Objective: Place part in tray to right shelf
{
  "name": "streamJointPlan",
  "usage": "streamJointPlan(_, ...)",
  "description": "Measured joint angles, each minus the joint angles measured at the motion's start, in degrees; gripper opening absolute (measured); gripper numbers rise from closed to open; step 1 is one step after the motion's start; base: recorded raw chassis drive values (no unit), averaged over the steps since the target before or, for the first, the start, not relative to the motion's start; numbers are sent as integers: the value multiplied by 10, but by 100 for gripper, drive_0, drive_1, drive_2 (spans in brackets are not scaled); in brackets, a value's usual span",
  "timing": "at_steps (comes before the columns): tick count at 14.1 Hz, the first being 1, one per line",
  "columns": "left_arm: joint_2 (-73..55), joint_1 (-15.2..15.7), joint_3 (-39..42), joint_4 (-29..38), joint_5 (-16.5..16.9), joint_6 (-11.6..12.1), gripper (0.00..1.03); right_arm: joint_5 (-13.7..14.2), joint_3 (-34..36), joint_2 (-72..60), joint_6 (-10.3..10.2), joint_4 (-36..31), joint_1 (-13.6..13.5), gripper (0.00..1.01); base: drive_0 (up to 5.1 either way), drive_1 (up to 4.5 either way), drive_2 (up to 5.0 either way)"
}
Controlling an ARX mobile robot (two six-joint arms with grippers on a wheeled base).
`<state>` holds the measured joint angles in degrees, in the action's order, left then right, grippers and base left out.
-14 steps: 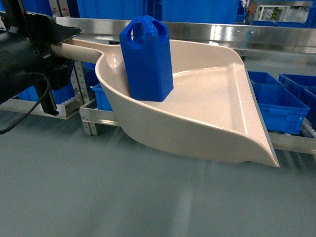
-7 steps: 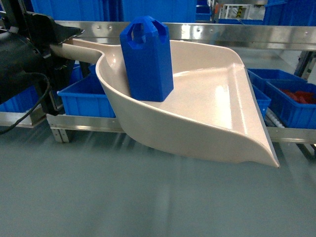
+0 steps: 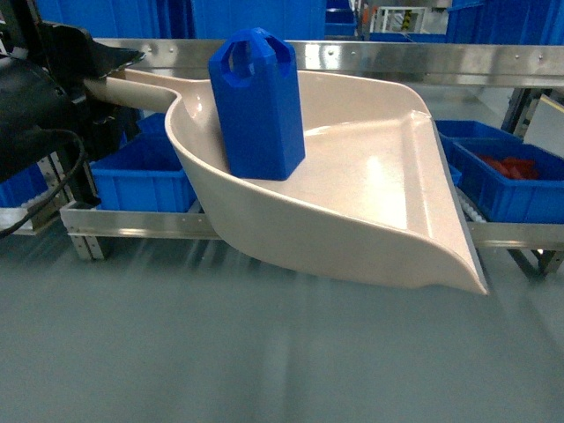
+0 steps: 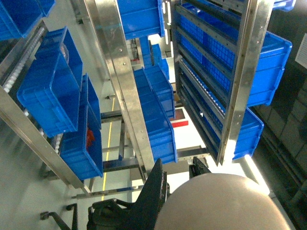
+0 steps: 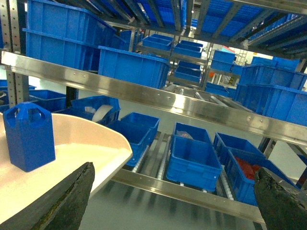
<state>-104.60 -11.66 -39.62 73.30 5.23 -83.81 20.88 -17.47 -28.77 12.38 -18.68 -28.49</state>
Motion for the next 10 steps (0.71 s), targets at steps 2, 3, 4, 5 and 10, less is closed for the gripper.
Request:
streamJointPlan(2, 0, 0, 0, 0, -3, 0, 12, 0, 0, 0, 0, 0, 0, 98, 0, 0, 0)
streamJointPlan(3, 0, 0, 0, 0, -2, 0, 12, 0, 0, 0, 0, 0, 0, 98, 0, 0, 0)
streamJointPlan(4, 0, -2, 0, 0, -1, 0, 12, 0, 0, 0, 0, 0, 0, 98, 0, 0, 0)
streamJointPlan(5, 0, -2, 0, 3, -1, 0, 12, 0, 0, 0, 0, -1, 0, 98, 0, 0, 0)
streamJointPlan(10, 0, -1, 0, 0, -2, 0, 12, 0, 0, 0, -1, 0, 0, 98, 0, 0, 0)
